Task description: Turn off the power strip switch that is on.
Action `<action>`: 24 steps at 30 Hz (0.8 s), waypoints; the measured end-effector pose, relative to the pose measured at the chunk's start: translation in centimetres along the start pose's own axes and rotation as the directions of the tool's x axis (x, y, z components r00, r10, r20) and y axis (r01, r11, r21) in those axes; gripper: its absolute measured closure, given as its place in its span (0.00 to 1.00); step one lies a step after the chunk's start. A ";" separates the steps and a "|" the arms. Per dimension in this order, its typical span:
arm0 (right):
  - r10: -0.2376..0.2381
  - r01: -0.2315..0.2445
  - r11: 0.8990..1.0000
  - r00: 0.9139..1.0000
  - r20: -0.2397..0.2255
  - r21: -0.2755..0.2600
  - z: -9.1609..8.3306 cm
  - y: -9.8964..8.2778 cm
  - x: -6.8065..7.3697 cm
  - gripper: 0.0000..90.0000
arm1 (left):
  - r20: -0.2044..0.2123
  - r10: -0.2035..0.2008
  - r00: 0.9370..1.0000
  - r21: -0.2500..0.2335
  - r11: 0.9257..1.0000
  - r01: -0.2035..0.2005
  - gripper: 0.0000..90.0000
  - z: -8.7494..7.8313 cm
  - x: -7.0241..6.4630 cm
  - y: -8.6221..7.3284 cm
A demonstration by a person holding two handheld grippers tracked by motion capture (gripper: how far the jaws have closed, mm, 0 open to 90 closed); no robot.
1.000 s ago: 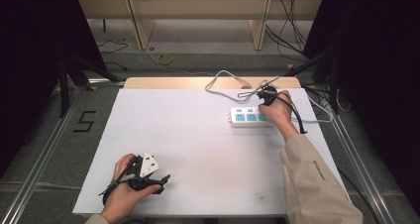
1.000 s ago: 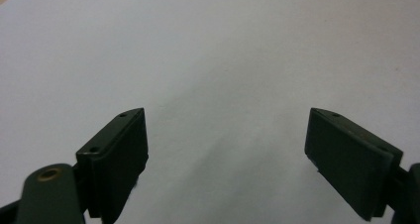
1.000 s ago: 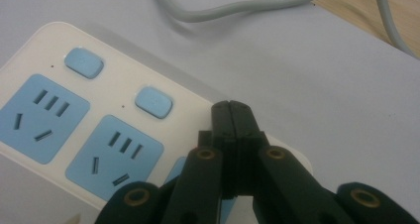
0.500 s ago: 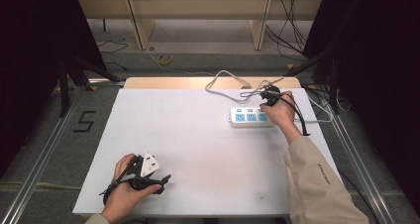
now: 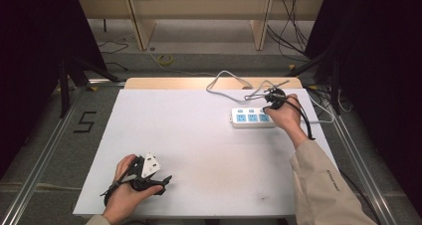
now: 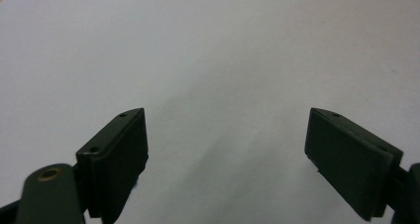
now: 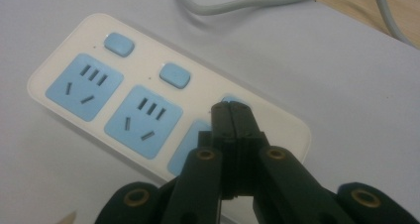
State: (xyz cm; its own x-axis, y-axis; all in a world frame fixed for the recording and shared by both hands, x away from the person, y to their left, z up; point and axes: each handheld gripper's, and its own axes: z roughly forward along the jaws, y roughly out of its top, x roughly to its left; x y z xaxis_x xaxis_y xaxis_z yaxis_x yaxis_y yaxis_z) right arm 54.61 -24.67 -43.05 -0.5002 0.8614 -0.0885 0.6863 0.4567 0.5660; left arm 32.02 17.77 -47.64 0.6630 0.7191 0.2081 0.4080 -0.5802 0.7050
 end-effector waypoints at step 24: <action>-0.018 0.017 1.000 0.999 -0.032 -0.018 -1.7 -1.6 1.1 1.00 | -0.004 0.004 1.000 0.004 1.000 -0.004 0.18 -0.1 0.0 0.0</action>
State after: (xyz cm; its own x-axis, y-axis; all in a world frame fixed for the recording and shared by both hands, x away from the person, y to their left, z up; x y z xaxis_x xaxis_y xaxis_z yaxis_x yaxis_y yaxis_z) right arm 52.04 -24.86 -42.63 -0.5293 0.8454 -0.0721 0.6677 0.4674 0.5794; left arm 31.97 17.85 -47.58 0.6624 0.7181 0.2136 0.4079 -0.5848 0.7012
